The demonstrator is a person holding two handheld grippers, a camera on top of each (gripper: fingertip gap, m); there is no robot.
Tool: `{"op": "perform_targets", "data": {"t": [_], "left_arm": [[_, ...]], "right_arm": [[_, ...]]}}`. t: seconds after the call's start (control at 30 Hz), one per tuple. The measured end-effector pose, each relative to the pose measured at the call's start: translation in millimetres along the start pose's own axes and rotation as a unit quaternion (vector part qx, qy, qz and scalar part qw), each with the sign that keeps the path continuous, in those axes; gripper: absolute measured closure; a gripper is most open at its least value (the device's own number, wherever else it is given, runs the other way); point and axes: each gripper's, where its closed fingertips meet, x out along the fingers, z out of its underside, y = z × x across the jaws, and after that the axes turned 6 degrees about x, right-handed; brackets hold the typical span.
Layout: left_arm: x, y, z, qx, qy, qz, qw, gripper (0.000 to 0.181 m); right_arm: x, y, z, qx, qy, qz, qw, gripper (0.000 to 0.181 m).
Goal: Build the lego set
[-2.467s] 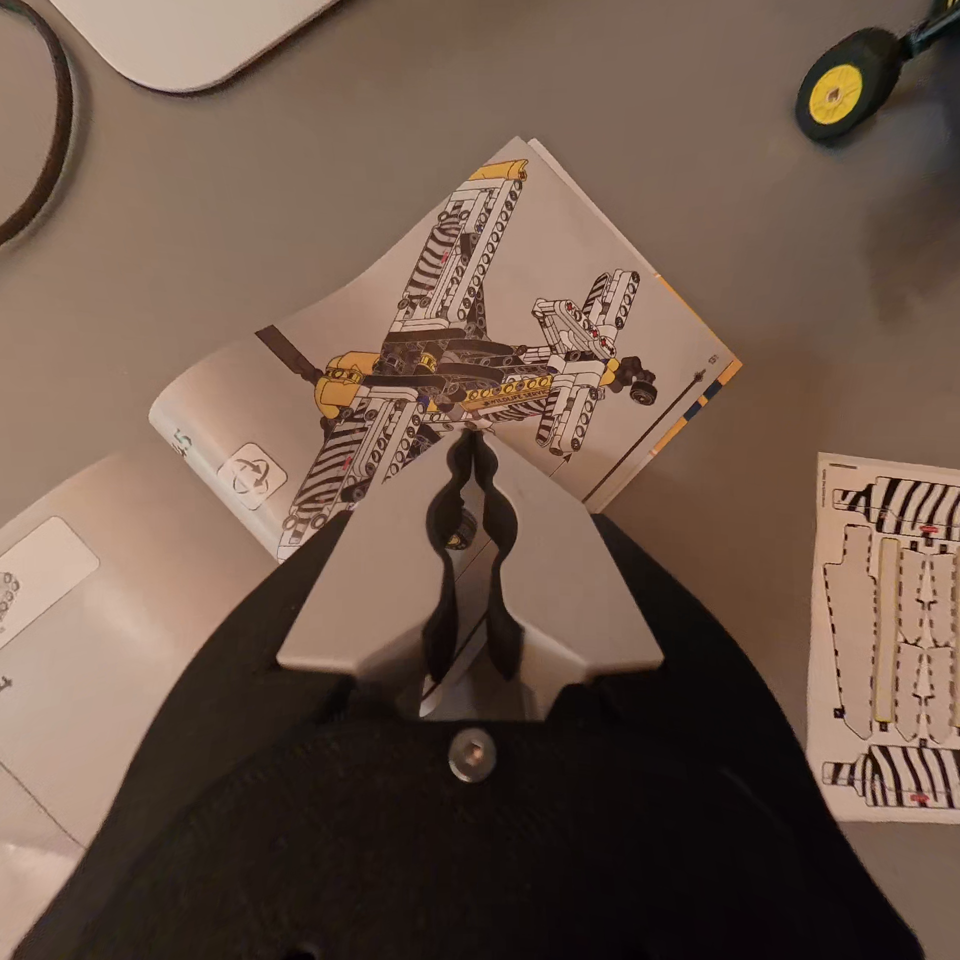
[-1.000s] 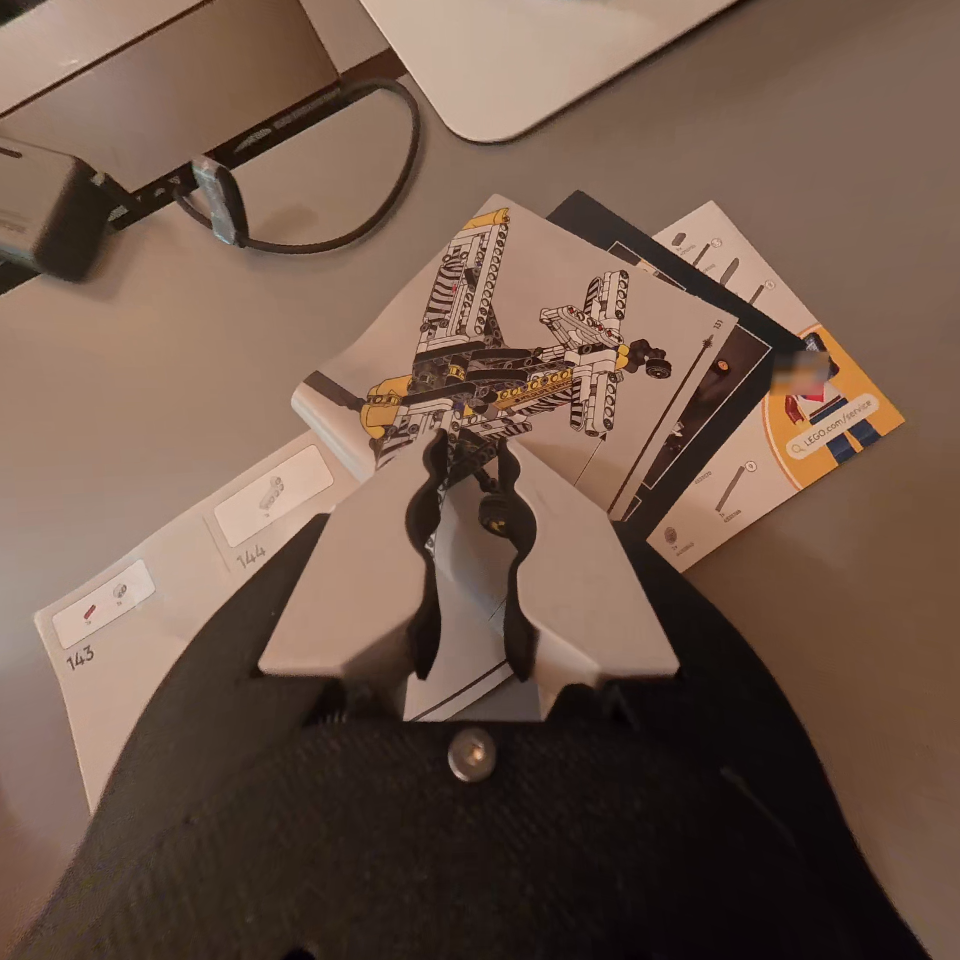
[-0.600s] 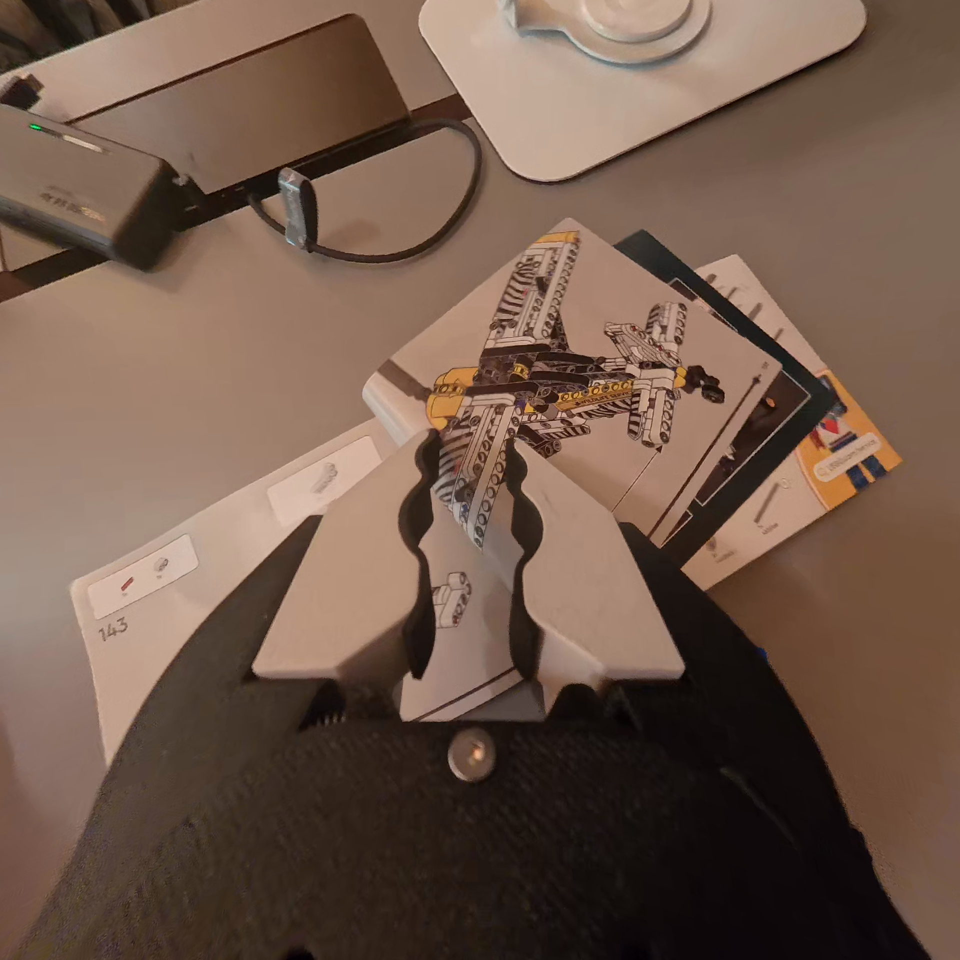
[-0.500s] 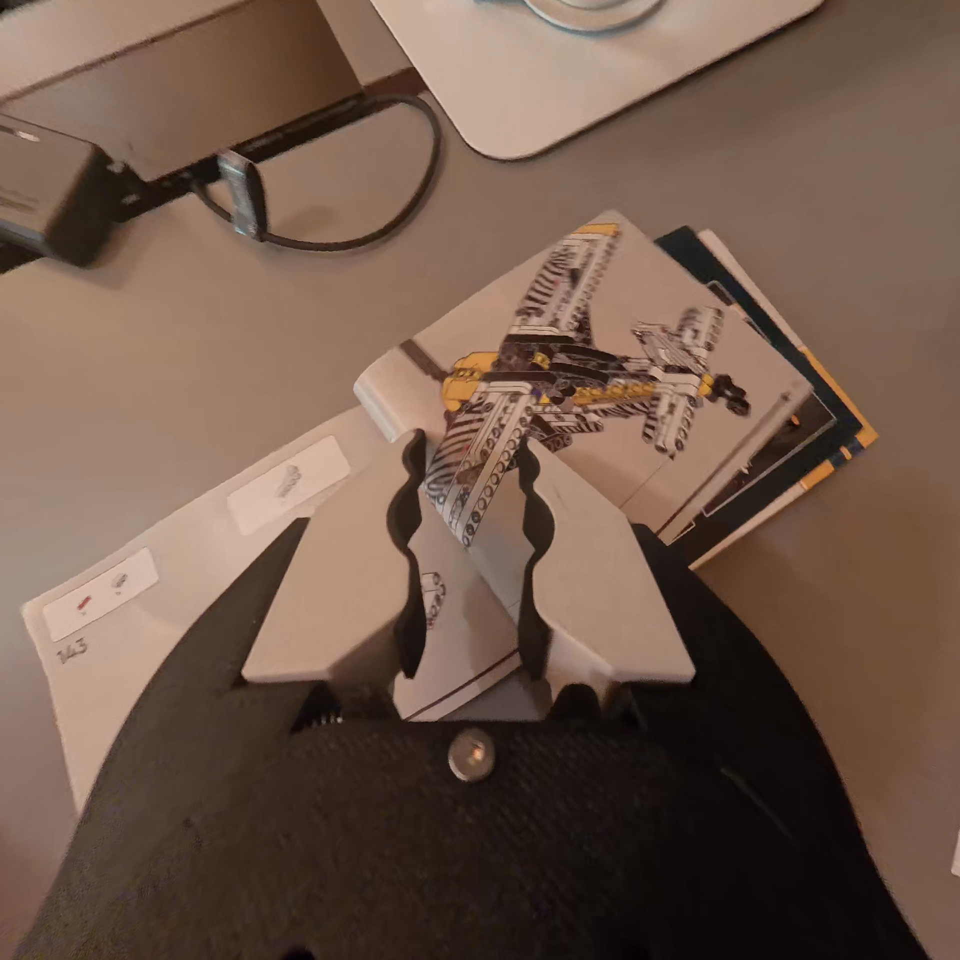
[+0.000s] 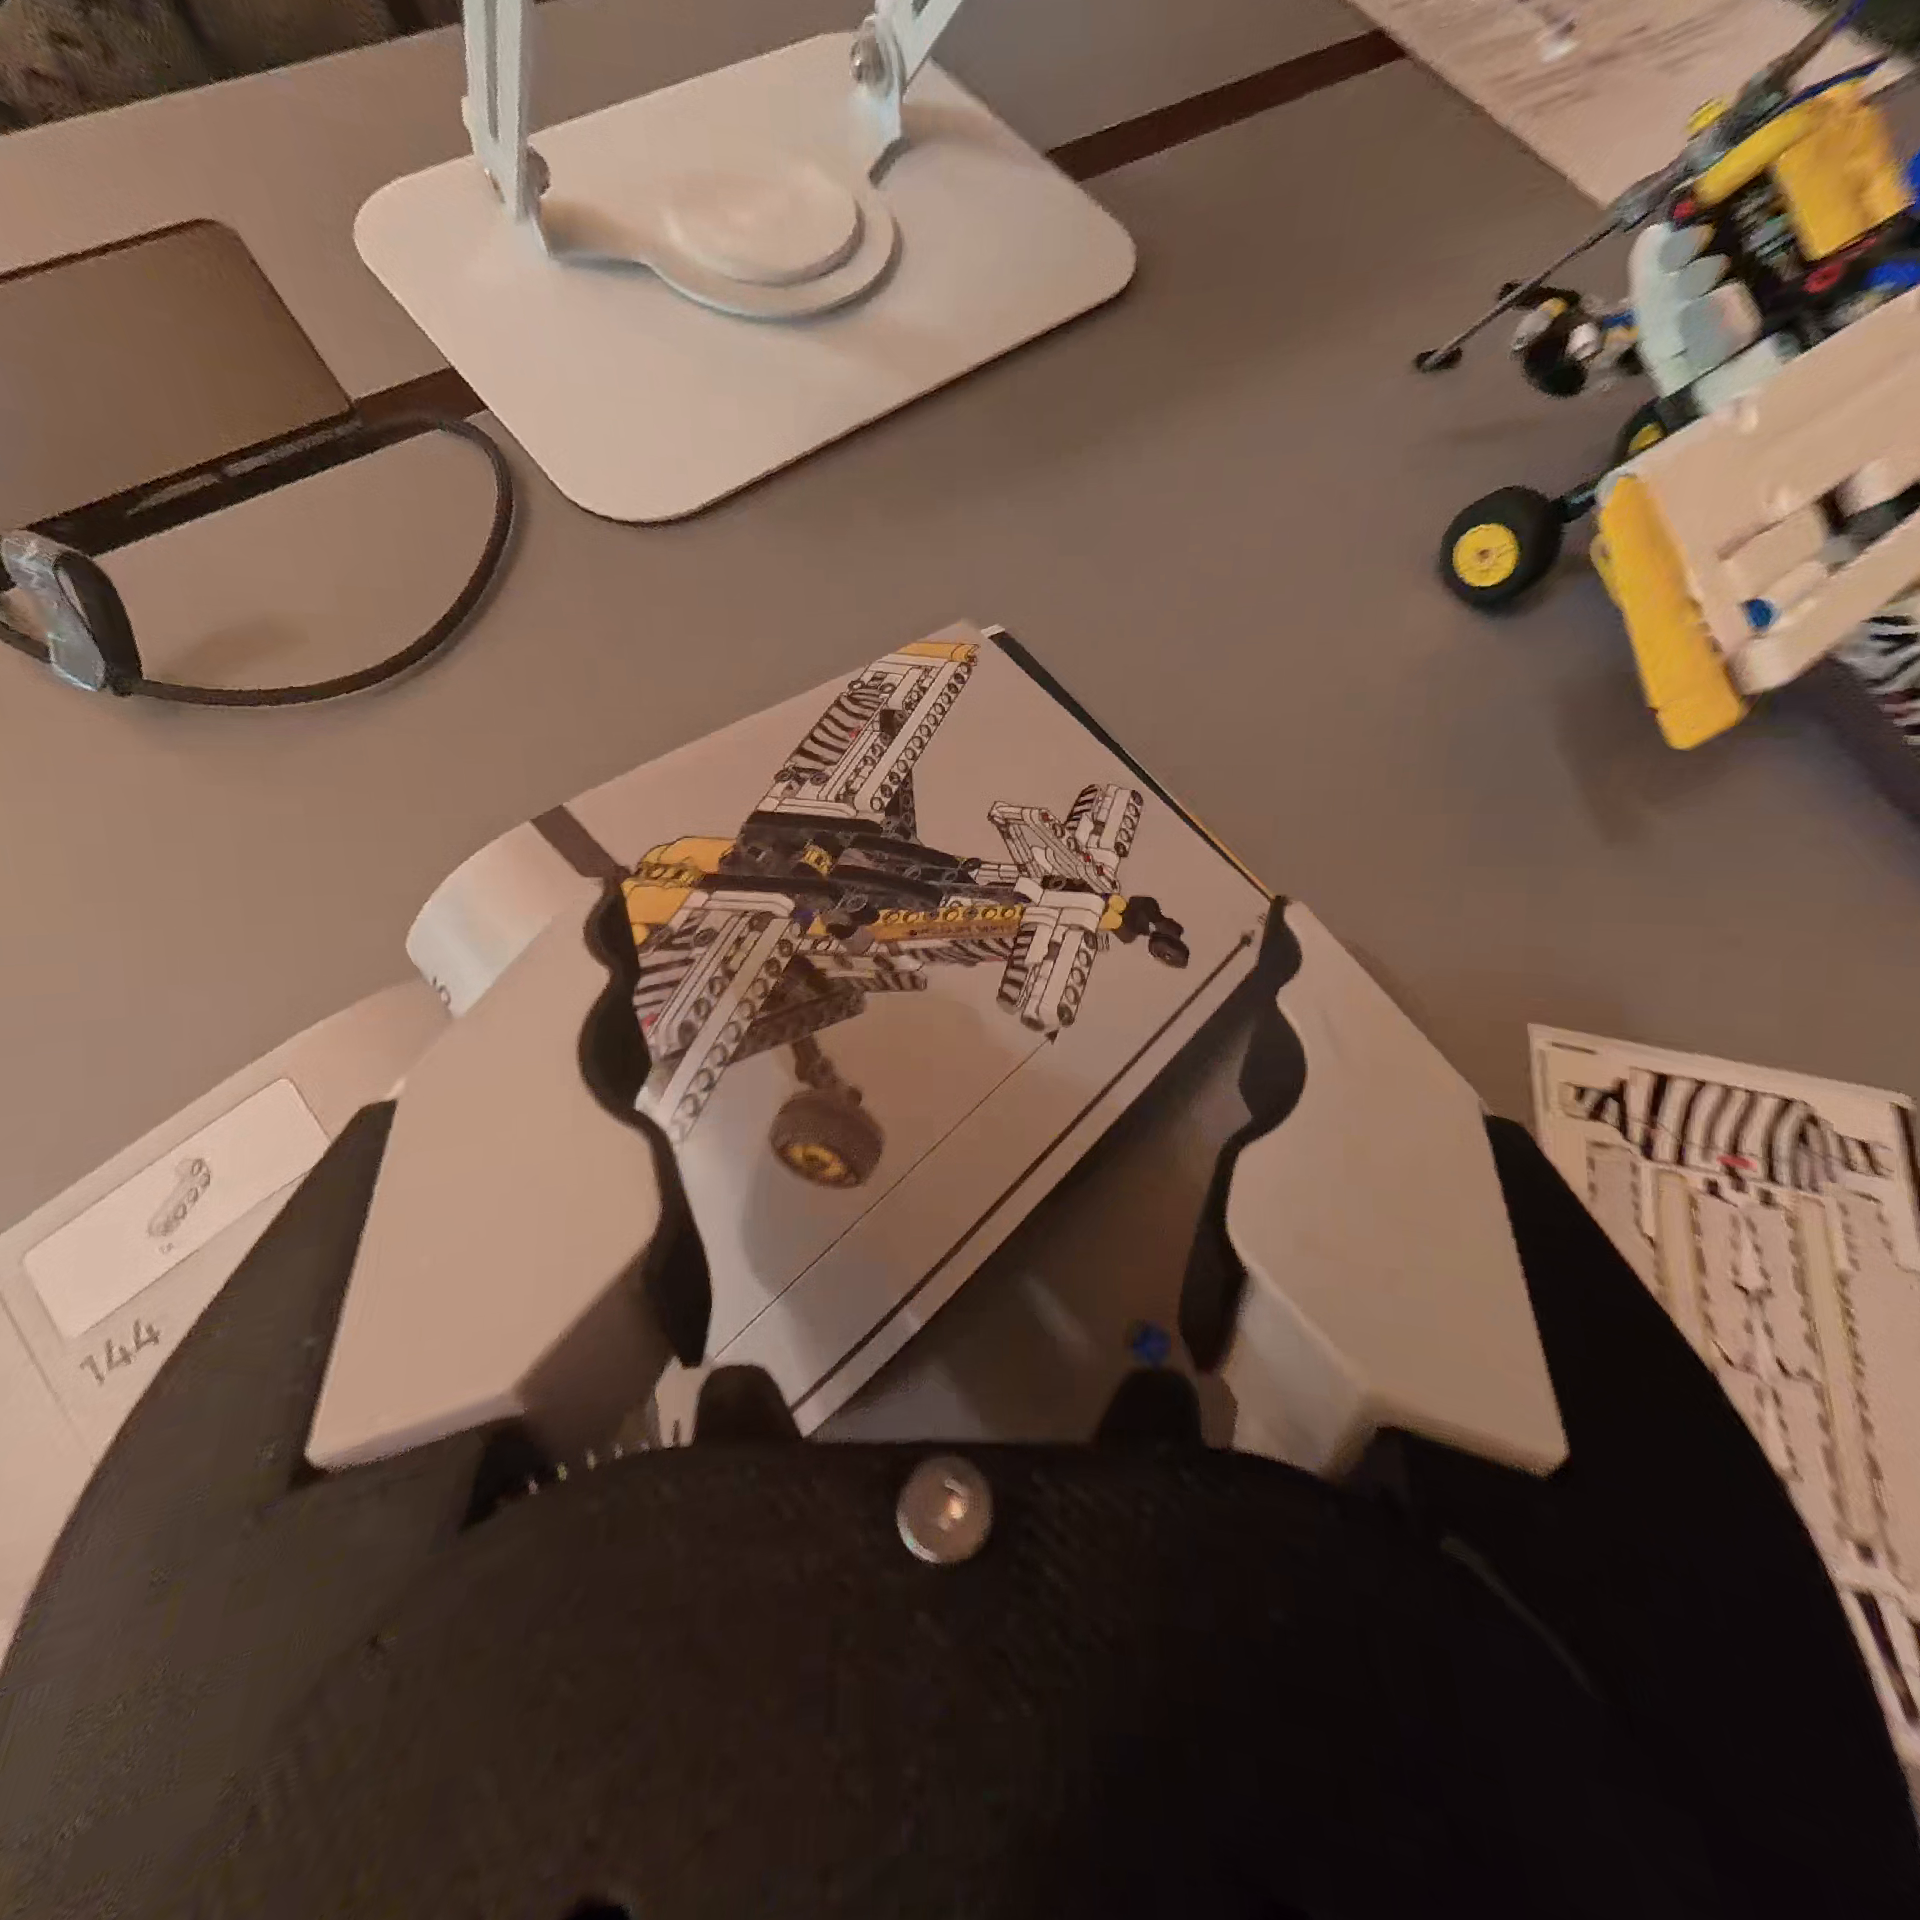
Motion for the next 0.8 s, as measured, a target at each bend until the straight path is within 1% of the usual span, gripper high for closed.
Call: {"op": "perform_targets", "data": {"t": [0.03,0.1,0.13,0.17,0.2,0.23,0.27,0.33,0.37,0.43,0.57,0.63,0.8], "left_arm": [[6,-2,2,0.003,-0.014,-0.023,1.000,0.057],[16,-24,15,0.013,-0.068,-0.114,0.991,0.038],[19,-36,23,0.022,-0.100,-0.158,0.982,0.036],[22,-40,31,0.029,-0.122,-0.174,0.977,0.036],[26,-36,37,0.028,-0.134,-0.161,0.977,0.036],[32,-29,43,0.018,-0.139,-0.132,0.981,0.034],[35,-23,46,0.010,-0.135,-0.108,0.985,0.032],[34,-23,47,0.012,-0.134,-0.099,0.986,0.040],[32,-24,47,0.010,-0.141,-0.098,0.985,0.049],[28,-28,44,0.016,-0.139,-0.105,0.985,0.082],[21,-38,40,0.023,-0.124,-0.118,0.985,0.112],[15,-40,35,0.010,-0.103,-0.106,0.989,0.115],[2,-43,29,-0.058,-0.060,-0.043,0.996,0.116]], "right_arm": [[1,0,1,0.000,0.000,0.001,1.000,0.165],[2,0,1,0.001,0.000,0.001,1.000,0.165],[2,1,0,0.002,0.001,0.001,1.000,0.165],[2,1,0,0.003,0.003,0.000,1.000,0.165],[2,2,0,0.004,0.006,0.000,1.000,0.165],[1,2,0,0.004,0.008,0.000,1.000,0.165],[0,1,-1,0.006,0.009,0.000,1.000,0.165],[1,1,-1,0.011,0.010,-0.001,1.000,0.164],[0,1,-2,0.013,0.011,-0.002,1.000,0.164],[-2,2,-3,0.014,0.013,-0.001,1.000,0.164],[-1,2,-3,0.015,0.013,-0.002,1.000,0.164],[-1,3,-3,0.015,0.012,-0.002,1.000,0.164],[-2,2,-2,0.014,0.007,-0.001,1.000,0.164]]}}
